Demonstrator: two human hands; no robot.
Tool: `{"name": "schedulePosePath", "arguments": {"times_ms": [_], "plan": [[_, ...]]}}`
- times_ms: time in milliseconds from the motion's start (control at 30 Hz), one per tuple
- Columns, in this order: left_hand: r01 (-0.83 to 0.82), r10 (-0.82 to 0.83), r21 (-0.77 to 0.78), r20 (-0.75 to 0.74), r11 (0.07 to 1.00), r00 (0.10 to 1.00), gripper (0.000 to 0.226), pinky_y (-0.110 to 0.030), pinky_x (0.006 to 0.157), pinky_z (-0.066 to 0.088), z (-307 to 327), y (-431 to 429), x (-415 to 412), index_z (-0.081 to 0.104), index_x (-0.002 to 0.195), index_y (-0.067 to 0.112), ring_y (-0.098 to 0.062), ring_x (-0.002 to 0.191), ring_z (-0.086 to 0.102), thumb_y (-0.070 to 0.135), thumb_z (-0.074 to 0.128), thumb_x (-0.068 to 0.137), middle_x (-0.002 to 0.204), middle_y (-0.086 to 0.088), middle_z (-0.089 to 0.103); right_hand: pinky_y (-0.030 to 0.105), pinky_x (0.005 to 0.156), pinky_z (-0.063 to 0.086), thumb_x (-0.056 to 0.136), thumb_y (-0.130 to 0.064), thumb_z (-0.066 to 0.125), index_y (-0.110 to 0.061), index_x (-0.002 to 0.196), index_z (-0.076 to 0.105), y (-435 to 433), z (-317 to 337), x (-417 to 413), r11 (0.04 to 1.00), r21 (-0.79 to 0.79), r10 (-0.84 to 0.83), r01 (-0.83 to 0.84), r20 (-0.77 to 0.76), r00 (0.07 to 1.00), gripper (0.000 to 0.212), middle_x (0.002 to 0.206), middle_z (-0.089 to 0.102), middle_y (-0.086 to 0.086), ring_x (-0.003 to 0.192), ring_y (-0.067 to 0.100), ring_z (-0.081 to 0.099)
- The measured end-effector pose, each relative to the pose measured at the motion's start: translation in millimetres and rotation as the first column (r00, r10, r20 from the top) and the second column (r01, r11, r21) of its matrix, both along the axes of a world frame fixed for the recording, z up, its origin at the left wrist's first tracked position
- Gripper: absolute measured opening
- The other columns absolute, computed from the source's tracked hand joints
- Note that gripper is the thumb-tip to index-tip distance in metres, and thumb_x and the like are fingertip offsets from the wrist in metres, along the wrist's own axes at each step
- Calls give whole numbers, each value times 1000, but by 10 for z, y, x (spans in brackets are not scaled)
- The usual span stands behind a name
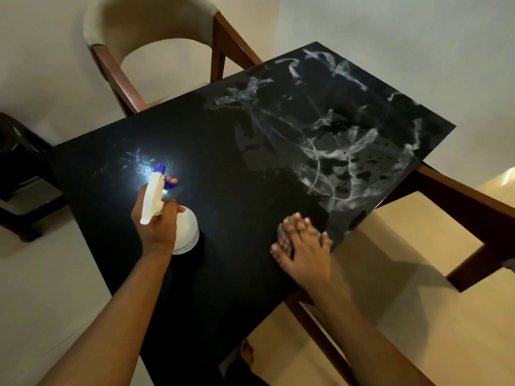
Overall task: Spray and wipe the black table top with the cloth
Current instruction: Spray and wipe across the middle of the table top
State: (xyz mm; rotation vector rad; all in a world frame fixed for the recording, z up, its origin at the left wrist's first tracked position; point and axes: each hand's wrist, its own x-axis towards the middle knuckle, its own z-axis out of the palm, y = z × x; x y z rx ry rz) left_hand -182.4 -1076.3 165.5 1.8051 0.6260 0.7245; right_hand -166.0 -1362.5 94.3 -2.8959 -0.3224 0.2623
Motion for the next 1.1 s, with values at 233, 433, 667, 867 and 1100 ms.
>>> {"name": "schedulePosePath", "arguments": {"times_ms": [233,433,667,867,1100], "plan": [[43,-42,-12,40,999,998,39,-4,69,48,16,-65,-83,55,113,-6,-4,82,61,10,58,78,91,-11,57,57,116,0,89,-70,20,-33,153,10,-279,43,282,978,-3,-209,209,-21,978,74,162,0,-3,148,20,-3],[93,-92,-66,16,993,996,45,-18,72,49,7,-53,-116,56,114,-2,-28,86,63,19,55,74,94,-26,62,47,116,-8,93,-66,28,-40,151,9,-124,-22,-410,987,104,-116,124,-78,990,67,161,-4,-11,143,8,-16],[141,-145,-47,-113,989,983,24,-24,73,52,209,-38,-117,62,105,-1,15,72,56,-5,58,81,81,6,55,52,115,19,96,-53,40,-29,151,21,-116,172,-2,925,168,-335,341,-66,940,62,160,13,-4,146,19,12],[308,-329,-158,-128,938,936,39,-16,62,56,380,34,71,55,126,13,-12,80,67,-1,53,89,111,3,63,43,106,38,98,-44,44,-23,146,34,-140,404,186,956,36,-287,292,-96,953,53,152,34,1,132,20,37],[177,-264,-307,-269,935,926,34,-29,56,53,497,79,798,61,113,12,-22,70,61,-3,51,85,101,-4,67,41,82,51,94,-51,50,-16,134,49,-53,828,558,261,441,-134,859,-864,485,53,120,59,14,102,31,59]]}}
